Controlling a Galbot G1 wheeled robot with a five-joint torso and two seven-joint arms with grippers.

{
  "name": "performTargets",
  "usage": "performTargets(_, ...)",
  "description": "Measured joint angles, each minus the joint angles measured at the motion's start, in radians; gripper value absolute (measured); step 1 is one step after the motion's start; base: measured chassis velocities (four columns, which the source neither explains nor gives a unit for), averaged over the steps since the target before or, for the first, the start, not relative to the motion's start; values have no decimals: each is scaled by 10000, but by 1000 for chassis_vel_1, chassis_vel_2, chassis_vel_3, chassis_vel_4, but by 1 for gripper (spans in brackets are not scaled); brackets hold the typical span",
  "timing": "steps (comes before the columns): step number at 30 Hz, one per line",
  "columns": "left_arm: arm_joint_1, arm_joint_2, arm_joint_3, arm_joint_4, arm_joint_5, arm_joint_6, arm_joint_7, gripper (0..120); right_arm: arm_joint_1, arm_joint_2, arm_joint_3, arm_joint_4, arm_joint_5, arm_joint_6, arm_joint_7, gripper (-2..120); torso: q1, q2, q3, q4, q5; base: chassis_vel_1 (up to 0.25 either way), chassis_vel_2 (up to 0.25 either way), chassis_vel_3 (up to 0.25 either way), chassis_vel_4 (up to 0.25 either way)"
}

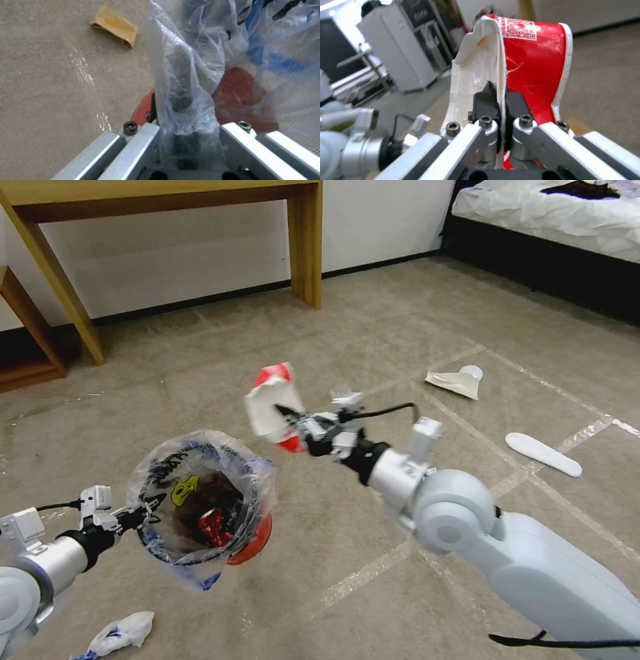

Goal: Pick up the trash bin and place the garbage on the floor into it.

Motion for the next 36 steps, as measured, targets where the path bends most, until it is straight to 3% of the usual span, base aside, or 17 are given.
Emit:
performTargets(6,189,64,-275,-103,-80,0,-24,1,1746,902,-1737,-464,495,-299,851,0,0,0,0,5,-1,0,0,0,0)
performTargets(12,218,212,-387,-144,-194,1,-53,1,2459,1730,-2619,-873,776,-1020,1327,0,0,0,-1,-2,-1,0,0,0,0)
performTargets(23,257,301,-533,-246,-291,0,-65,1,2786,2916,-3541,-1331,1068,-1827,2236,0,0,0,-2,1,0,0,0,0,0)
performTargets(36,323,236,-604,-423,-331,-6,-106,1,2669,3244,-3996,-1979,836,-1991,2266,0,0,0,-1,1,1,0,0,0,0)
